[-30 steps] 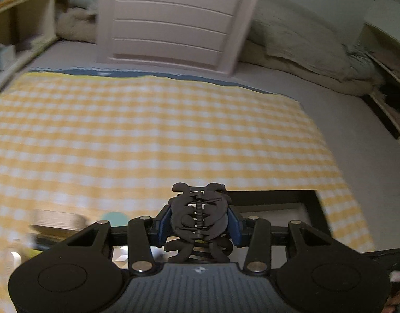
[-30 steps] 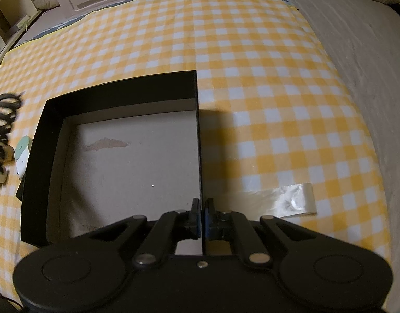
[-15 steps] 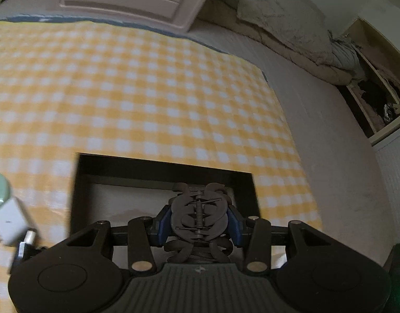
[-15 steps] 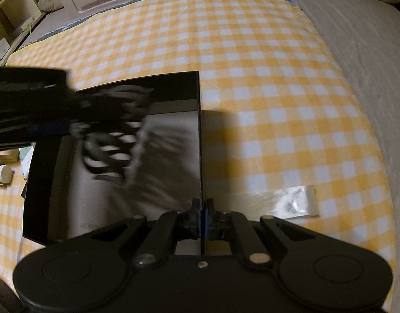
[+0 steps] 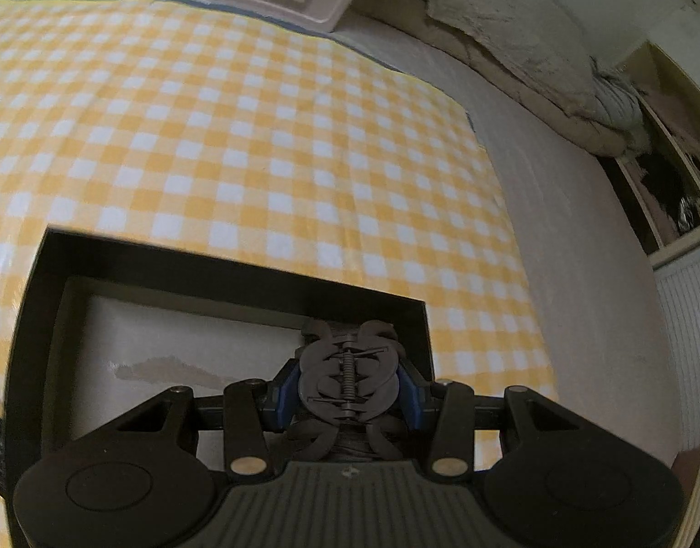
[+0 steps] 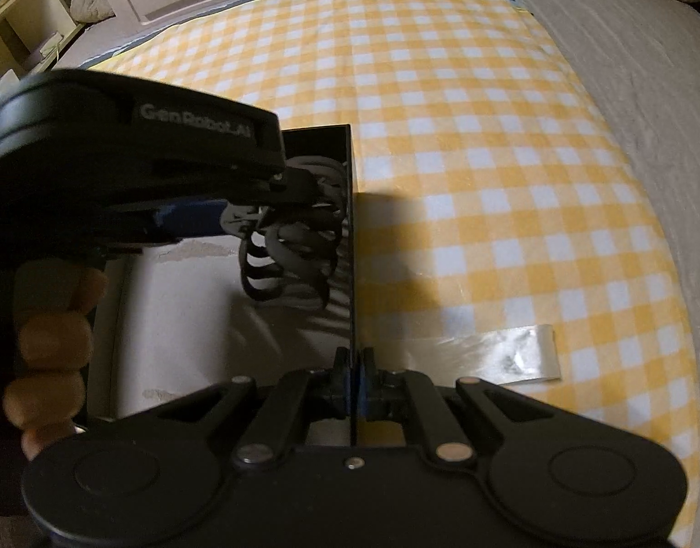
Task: Organize rigid objects
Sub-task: 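Carry the claw clips into the black box and open the left gripper, then withdraw the left gripper from the box toward the oval wooden box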
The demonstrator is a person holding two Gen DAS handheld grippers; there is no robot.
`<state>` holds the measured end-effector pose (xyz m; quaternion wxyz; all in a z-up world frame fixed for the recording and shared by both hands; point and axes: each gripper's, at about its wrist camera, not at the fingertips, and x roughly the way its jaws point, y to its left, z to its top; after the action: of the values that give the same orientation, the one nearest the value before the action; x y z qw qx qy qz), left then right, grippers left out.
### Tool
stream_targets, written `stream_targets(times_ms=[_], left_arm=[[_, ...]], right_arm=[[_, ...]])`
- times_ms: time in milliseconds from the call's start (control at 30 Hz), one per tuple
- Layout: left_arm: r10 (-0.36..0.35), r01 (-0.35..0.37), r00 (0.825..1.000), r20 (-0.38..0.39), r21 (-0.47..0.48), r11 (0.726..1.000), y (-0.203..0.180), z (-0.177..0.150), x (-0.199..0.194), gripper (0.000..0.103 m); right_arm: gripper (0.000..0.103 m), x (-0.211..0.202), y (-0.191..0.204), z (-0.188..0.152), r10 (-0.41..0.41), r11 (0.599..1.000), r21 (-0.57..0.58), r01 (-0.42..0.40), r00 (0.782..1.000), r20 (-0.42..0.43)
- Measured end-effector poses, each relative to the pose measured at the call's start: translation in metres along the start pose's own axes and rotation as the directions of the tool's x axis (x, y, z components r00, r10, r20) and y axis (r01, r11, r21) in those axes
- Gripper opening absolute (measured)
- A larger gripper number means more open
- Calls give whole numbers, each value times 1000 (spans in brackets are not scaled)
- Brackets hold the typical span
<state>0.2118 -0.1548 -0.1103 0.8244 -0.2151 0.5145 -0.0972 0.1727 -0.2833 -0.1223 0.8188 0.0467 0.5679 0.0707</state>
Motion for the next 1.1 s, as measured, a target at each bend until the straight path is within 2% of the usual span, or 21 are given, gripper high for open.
stream_targets(times_ms=[133,167,200,300,567,700,1100], left_arm=[[8,-7,1000,15,-31,999,4,-4,3,46],[6,-6,1000,19,-32,999,4,-4,3,48],[1,0,1000,13,-25,1000,3,-4,2,57],[-21,21,1000,10,3,1000,-1,-6,-2,62],[-36,36,999,2,66,997,-7,-9,-16,65],[-31,28,999,25,112,993,-6,-10,-32,66],[36,-60,995,91,275,959,1,-23,-82,71]], right_arm=[[4,0,1,-1,-2,1000,-7,2,1000,1],[4,0,1,0,-1,1000,-7,1,1000,1],[4,0,1,0,-1,1000,-5,1,1000,-1],[4,0,2,-1,0,1000,-7,0,1000,0],[4,0,1,-1,0,1000,-13,0,1000,3],[4,0,2,-2,-2,1000,-13,2,1000,5],[4,-1,3,-3,-15,1000,1,15,1000,24]])
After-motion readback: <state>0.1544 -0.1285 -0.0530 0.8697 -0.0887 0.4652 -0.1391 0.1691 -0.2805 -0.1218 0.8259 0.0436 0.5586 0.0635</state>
